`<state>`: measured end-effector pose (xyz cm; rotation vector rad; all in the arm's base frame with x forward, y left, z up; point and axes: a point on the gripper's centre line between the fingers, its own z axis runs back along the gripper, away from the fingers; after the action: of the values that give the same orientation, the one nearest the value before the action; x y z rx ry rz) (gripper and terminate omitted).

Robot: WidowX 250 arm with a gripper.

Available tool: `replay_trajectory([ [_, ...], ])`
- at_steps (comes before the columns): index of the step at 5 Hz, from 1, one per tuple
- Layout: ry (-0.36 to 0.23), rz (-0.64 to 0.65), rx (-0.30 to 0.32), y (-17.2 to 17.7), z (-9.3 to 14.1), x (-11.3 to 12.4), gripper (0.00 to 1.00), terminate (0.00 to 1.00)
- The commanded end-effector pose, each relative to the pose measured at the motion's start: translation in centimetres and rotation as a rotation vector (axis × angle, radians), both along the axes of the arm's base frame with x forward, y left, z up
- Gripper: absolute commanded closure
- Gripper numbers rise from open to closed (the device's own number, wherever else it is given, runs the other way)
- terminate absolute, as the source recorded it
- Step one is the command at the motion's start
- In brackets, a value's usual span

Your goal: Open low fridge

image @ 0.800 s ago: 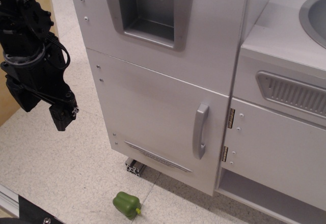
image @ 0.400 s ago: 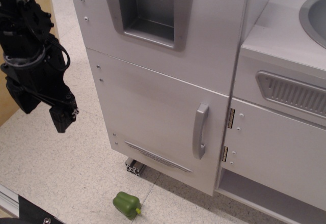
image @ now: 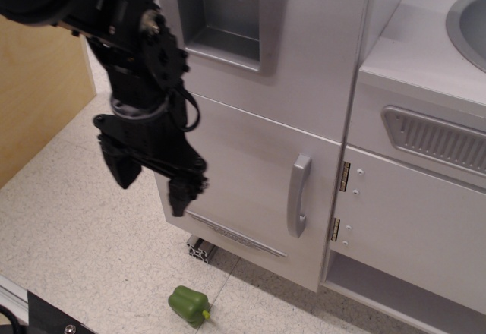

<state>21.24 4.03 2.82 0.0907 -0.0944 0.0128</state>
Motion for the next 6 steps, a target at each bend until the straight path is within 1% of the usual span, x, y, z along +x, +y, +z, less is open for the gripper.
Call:
replay_trajectory([
  [1, -0.096, -0.069, -0.104, -5.2, -0.3, 4.1, 0.00, 0.00],
  [2, -0.147, -0.061, -0.130, -6.6, -0.7, 5.5, 0.00, 0.00],
  [3, -0.190, -0.052, -0.102, -7.4, -1.5, 7.0, 0.00, 0.00],
  [4, -0.231, -0.026, -0.087, -7.5, -2.5, 8.2, 0.00, 0.00],
  [5, -0.271, -0.010, -0.047, -7.6, -3.6, 9.1, 0.00, 0.00],
  [6, -0.269, 0.014, -0.053, -7.5, -4.7, 10.1, 0.00, 0.00],
])
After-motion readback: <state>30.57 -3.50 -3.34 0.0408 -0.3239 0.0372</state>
